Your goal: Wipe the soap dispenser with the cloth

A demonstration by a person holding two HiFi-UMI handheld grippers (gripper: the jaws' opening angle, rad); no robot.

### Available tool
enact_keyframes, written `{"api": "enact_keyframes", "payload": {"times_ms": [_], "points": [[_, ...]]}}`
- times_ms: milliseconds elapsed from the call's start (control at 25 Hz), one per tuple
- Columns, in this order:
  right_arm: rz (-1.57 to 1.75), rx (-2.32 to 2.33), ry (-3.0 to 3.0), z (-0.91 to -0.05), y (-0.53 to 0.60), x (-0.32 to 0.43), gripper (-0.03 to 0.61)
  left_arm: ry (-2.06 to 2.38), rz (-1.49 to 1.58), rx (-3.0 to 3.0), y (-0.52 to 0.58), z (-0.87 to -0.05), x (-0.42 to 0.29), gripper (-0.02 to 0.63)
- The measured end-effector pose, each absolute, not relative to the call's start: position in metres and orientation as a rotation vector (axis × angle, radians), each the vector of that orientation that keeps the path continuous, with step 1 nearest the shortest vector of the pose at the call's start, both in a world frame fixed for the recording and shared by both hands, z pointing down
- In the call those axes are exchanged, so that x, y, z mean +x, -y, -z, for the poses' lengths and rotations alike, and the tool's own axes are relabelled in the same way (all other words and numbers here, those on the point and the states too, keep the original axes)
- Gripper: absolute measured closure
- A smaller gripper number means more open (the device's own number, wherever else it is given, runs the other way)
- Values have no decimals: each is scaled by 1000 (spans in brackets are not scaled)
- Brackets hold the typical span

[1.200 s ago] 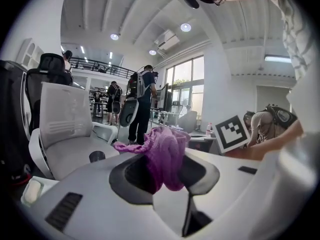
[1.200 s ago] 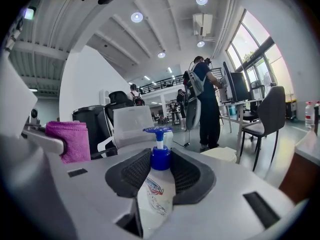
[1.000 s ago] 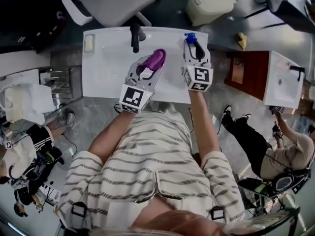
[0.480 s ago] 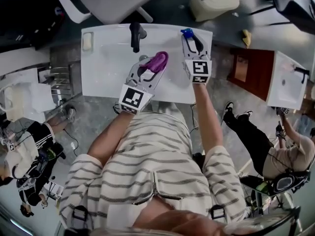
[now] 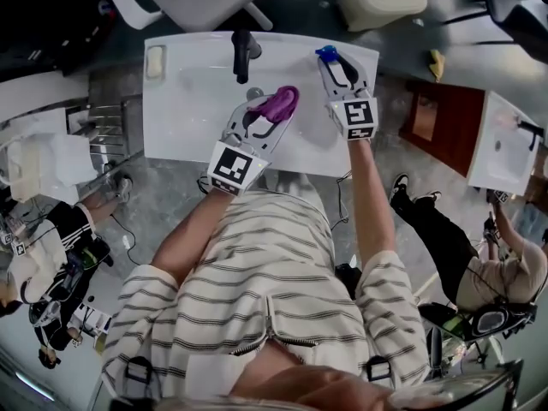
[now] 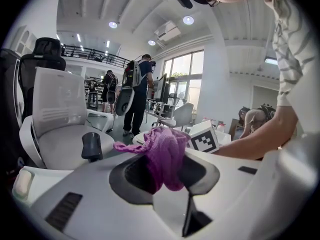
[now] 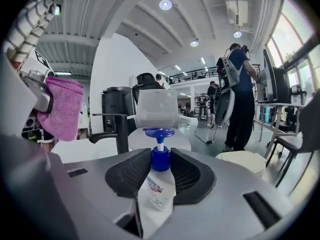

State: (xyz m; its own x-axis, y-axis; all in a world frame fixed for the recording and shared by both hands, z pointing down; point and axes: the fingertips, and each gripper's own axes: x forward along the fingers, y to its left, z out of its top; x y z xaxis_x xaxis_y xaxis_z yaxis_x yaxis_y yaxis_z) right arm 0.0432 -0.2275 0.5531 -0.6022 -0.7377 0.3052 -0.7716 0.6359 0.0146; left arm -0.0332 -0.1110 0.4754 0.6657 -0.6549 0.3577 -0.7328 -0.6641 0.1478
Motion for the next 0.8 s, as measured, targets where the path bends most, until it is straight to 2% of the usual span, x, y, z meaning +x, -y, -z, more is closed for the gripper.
{"api": "enact_keyframes", "payload": {"times_ms": [200, 240, 320, 480, 680, 800], "points": [[-171, 1168, 2598, -554, 229, 42, 445, 1102, -386, 2601, 109, -477, -34, 482], [-179, 1152, 2596, -556, 229, 41, 428, 1101, -387, 2601, 108, -478, -33, 482], [-207, 1130, 2602, -557, 229, 39, 347, 1100, -386, 2601, 107, -479, -32, 482], [-318, 1200, 2645, -547, 230, 41, 348, 1112, -358, 2602, 107, -475, -32, 482], [-413, 1264, 2651, -537, 219, 50, 319, 1186, -297, 2572, 109, -464, -33, 482], [-423, 1326, 2655, -520, 211, 54, 336, 1239, -275, 2560, 111, -454, -38, 482]]}}
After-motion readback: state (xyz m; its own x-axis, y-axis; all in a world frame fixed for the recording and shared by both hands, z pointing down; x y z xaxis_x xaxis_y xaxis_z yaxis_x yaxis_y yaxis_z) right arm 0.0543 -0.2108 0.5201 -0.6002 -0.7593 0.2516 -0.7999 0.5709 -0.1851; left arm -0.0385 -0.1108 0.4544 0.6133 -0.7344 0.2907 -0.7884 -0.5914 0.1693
